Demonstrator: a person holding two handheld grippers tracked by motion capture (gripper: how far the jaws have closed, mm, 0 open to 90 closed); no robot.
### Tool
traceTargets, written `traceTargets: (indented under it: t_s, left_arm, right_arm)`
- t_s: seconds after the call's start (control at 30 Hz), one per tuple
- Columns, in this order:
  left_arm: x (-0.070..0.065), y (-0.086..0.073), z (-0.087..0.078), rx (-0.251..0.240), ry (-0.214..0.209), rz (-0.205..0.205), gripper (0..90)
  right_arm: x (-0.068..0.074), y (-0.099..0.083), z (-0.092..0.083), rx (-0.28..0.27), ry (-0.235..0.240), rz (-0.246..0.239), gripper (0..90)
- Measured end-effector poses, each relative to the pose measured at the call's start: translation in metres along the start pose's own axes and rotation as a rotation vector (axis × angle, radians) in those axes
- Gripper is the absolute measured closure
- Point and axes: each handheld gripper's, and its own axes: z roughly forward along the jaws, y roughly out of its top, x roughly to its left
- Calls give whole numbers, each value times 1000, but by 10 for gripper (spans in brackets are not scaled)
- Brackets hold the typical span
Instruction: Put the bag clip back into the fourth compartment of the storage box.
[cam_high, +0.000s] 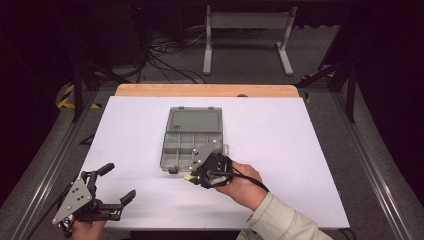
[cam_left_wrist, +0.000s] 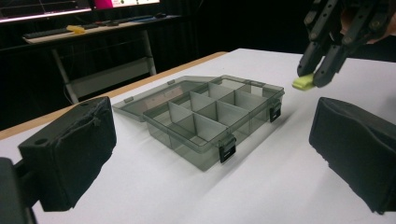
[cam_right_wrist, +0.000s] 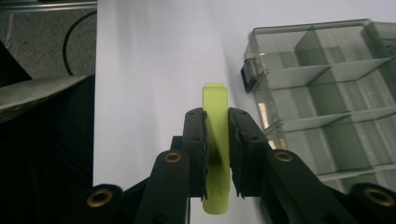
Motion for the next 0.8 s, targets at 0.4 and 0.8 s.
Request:
traceTargets:
  t_s: [0.4,0.8]
  left_arm:
    - [0,0,0,1,0,0,14]
    - [0,0,0,-2,0,-2,13]
  right_arm:
    - [-20,3,-18,-43,-39,35,779]
    - [-49,4,-25,-58,-91,100,779]
